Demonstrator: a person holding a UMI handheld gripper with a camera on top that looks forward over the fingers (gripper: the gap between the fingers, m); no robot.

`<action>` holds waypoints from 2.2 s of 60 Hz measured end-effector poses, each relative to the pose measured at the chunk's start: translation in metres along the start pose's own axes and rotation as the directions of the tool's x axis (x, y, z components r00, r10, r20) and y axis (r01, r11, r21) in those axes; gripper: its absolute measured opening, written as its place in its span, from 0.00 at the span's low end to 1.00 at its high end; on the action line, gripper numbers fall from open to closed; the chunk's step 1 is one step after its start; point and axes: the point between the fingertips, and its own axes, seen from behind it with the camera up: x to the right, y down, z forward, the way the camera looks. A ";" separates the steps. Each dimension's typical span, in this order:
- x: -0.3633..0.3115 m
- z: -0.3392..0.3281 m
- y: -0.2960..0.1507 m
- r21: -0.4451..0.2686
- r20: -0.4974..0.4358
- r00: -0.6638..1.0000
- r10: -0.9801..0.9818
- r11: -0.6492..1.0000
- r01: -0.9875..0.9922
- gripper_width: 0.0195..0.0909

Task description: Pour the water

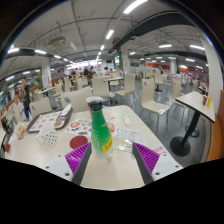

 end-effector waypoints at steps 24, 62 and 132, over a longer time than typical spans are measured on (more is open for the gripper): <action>-0.061 0.097 -0.026 0.234 -0.053 0.998 -0.044 0.971 0.055 0.39; -0.208 0.105 -0.104 -0.235 -0.257 -0.113 -0.960 -0.052 0.971 0.25; -0.190 0.147 -0.049 0.203 0.042 0.996 -0.082 0.977 0.072 0.26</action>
